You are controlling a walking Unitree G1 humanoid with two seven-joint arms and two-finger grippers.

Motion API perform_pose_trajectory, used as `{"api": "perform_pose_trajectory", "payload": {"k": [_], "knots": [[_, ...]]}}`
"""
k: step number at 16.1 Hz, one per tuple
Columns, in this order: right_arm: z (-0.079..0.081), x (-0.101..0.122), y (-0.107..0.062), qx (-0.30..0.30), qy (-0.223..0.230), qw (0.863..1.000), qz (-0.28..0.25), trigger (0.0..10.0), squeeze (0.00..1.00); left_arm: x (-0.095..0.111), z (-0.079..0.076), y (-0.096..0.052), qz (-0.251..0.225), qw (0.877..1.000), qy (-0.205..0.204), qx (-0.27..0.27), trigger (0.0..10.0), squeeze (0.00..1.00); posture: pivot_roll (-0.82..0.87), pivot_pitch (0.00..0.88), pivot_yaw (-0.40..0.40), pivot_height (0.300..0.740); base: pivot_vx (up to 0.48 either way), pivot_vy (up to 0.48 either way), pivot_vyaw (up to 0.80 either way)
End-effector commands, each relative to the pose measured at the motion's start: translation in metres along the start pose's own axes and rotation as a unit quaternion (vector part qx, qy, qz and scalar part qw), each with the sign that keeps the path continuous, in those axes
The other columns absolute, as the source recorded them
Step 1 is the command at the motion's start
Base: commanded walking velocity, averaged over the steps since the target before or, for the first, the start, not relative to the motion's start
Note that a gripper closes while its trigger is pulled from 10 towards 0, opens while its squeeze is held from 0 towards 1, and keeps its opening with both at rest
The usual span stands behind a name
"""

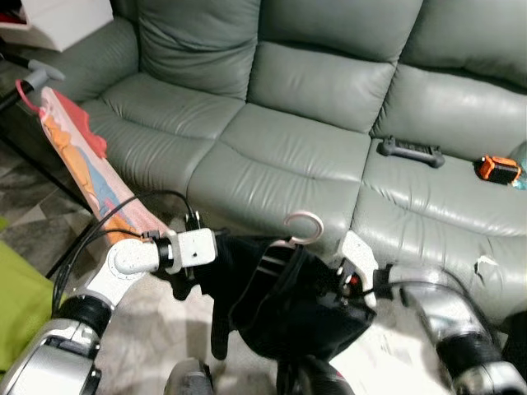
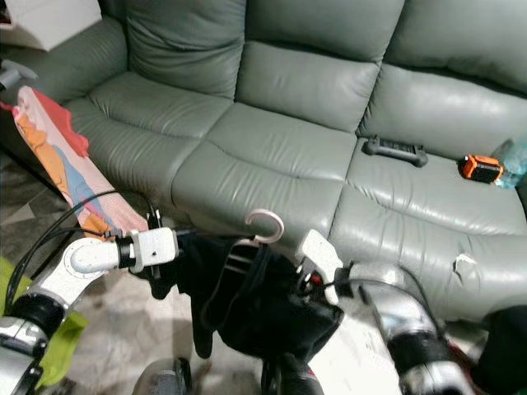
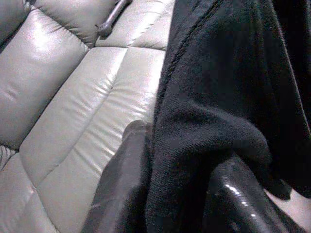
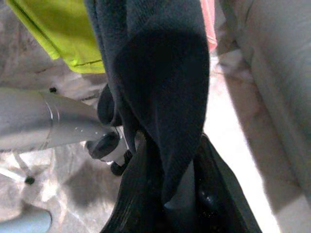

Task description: Hang hanger

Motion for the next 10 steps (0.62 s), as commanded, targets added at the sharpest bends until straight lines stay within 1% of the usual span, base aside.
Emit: {"api": "perform_pose_trajectory", "payload": {"k": [1,3,4,5,6,7,8,10], "knots": [[-0.003,0.014,0.002,-0.028,-0.012,0.999,-0.021,0.0,0.0,0.006,-0.01,0.004,-0.013,0.999,0.036,-0.026,10.0,1.0,-0.07,0.126,-0.012,0.74,0.0,0.0,0.0],[0.006,0.01,0.008,-0.024,-0.006,1.0,-0.012,0.0,0.0,0.006,-0.007,-0.001,-0.014,0.997,0.07,-0.011,10.0,1.0,-0.07,0.127,-0.012,0.74,0.0,0.0,0.0],[0.009,0.01,0.009,-0.019,-0.004,1.0,-0.01,0.0,0.0,0.007,-0.006,-0.002,-0.016,0.997,0.081,-0.008,10.0,1.0,-0.07,0.128,-0.013,0.74,0.0,0.0,0.0],[0.016,0.01,0.011,-0.003,0.001,1.0,-0.004,0.0,0.0,0.01,-0.004,-0.002,-0.026,0.996,0.09,0.002,10.0,1.0,-0.07,0.128,-0.013,0.74,0.0,0.0,0.0],[0.021,0.008,0.013,0.012,-0.002,1.0,0.007,0.0,0.0,0.011,-0.006,0.0,-0.025,0.995,0.1,-0.012,10.0,1.0,-0.06,0.13,-0.015,0.74,0.0,0.0,0.0],[0.026,0.008,0.014,0.032,-0.018,0.999,0.017,0.0,0.0,0.006,-0.016,0.001,-0.009,0.993,0.103,-0.054,10.0,1.0,-0.06,0.129,-0.014,0.74,0.0,0.0,0.0],[0.027,0.008,0.014,0.036,-0.027,0.999,0.022,0.0,0.0,0.003,-0.022,0.002,-0.004,0.992,0.101,-0.072,10.0,1.0,-0.06,0.125,-0.009,0.74,0.0,0.0,0.0],[0.023,0.007,0.016,0.026,-0.033,0.999,0.033,0.0,0.0,0.0,-0.025,0.003,0.003,0.992,0.104,-0.076,10.0,1.0,-0.06,0.112,-0.003,0.74,0.0,0.0,0.0]]}}
Point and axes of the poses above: a point about 5 cm out from each wrist's last joint towards the gripper, its own y axis pointing out of the wrist towards the gripper, its own x axis along the axis of the wrist's last joint, z = x × y, the point moved 3 cm from there along y, pointing out of the wrist towards the gripper, and after that the axes turned 3 degrees about -y, right-handed, at the moved point
